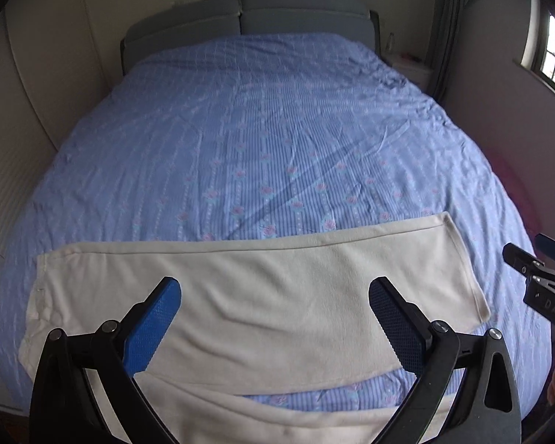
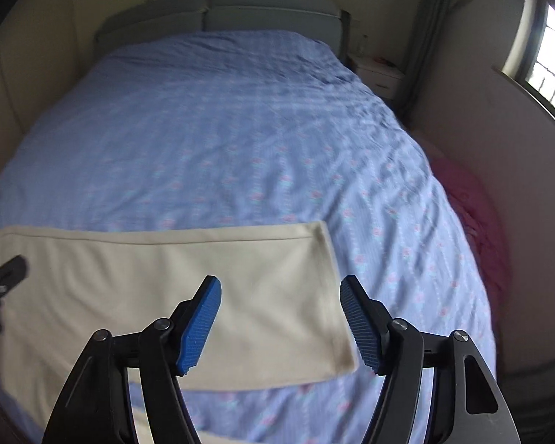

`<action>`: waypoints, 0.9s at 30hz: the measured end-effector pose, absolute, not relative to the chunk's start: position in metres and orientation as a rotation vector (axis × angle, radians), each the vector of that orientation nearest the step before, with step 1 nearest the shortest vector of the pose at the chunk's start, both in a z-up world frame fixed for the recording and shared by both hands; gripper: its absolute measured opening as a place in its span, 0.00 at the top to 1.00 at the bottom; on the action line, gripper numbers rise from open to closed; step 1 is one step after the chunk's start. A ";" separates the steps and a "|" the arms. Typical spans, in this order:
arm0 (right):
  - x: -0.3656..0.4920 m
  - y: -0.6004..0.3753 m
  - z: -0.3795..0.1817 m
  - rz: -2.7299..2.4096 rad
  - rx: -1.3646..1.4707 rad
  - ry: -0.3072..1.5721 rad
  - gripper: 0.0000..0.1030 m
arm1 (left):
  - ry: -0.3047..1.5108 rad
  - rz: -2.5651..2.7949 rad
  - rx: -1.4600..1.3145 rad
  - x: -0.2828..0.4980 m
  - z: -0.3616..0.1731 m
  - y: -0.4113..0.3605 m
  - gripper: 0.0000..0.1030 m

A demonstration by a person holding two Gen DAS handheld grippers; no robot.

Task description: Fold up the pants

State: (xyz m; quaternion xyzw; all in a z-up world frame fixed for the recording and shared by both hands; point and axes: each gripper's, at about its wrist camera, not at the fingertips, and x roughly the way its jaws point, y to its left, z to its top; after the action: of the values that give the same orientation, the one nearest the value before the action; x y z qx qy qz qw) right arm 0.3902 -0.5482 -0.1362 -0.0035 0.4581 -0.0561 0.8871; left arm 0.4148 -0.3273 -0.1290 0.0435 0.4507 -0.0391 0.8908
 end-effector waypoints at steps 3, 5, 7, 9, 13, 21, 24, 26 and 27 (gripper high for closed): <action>0.370 -0.513 -0.114 -0.064 -0.015 0.933 0.35 | 0.918 -0.072 0.039 0.393 -0.106 -0.301 0.00; 0.355 -0.488 -0.101 -0.029 0.020 0.934 0.35 | 0.918 -0.070 0.007 0.379 -0.094 -0.278 0.00; 0.343 -0.467 -0.090 0.002 0.051 0.931 0.35 | 0.908 -0.065 0.003 0.364 -0.085 -0.257 0.00; 0.331 -0.444 -0.083 0.009 0.059 0.931 0.35 | 0.893 -0.062 0.017 0.347 -0.075 -0.230 0.00; 0.306 -0.389 -0.072 0.026 0.068 0.936 0.35 | 0.875 -0.053 0.025 0.318 -0.064 -0.175 0.00; 0.254 -0.273 -0.065 -0.003 0.150 0.933 0.35 | 0.898 -0.104 0.056 0.274 -0.059 -0.060 0.00; 0.240 -0.229 -0.065 0.032 0.166 0.946 0.35 | 0.890 -0.088 0.072 0.256 -0.057 -0.023 0.00; 0.234 -0.204 -0.067 0.070 0.161 0.954 0.35 | 0.894 -0.079 0.056 0.246 -0.059 0.000 0.00; 0.230 -0.191 -0.069 0.090 0.152 0.964 0.35 | 0.893 -0.073 0.049 0.240 -0.060 0.012 0.00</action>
State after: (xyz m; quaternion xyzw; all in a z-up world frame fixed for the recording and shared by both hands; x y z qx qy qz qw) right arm 0.2305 -0.1915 -0.0688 0.0730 0.4629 0.0431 0.8824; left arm 0.2402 0.0116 -0.0601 0.0236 0.4317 -0.0353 0.9010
